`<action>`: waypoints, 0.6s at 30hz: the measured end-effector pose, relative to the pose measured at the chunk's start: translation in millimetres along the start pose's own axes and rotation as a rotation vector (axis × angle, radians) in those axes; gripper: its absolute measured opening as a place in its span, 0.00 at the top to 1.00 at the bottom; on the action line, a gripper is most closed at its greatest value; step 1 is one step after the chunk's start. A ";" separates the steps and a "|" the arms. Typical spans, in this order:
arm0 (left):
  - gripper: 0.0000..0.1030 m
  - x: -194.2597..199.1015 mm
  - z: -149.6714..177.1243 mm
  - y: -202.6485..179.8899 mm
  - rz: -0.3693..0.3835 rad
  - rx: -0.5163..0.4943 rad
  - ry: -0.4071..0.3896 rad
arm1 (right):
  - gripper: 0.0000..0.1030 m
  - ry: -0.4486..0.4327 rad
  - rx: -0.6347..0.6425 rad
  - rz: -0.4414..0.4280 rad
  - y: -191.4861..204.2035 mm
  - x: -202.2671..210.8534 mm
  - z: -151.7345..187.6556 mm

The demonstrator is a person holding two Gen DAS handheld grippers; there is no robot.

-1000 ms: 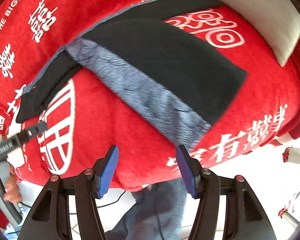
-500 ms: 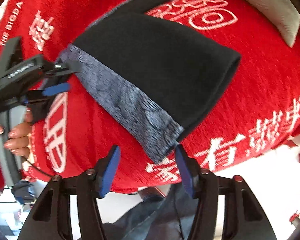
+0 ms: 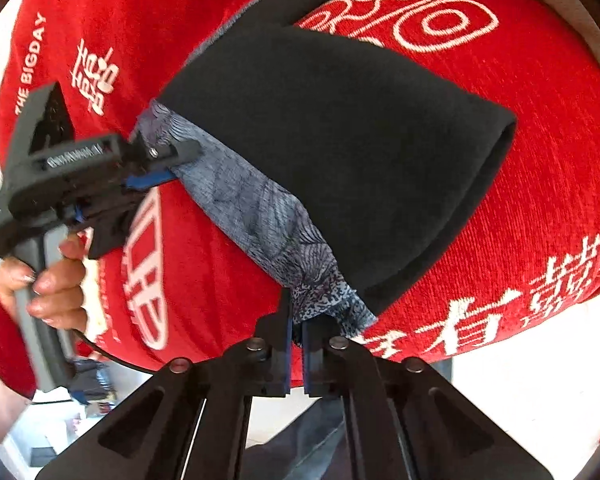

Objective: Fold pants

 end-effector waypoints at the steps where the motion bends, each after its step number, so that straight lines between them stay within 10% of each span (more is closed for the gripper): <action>1: 0.90 5.4 -1.5 -3.5 0.009 -0.007 -0.014 | 0.97 0.001 -0.002 -0.019 1.2 4.1 -2.4; 18: 0.90 50.6 -110.9 -52.0 0.062 0.021 -0.131 | 0.97 -0.116 0.127 -0.140 29.2 94.5 -154.3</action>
Point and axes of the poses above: each gripper's, at about its wrist camera, not at the fingertips, and x roughly against the way its jaws point, y to its left, z to its underside, the point moved 5 cm from there along -x, roughly the way its jaws point, and after that the axes turned 2 degrees about x, right-handed, at the moved point
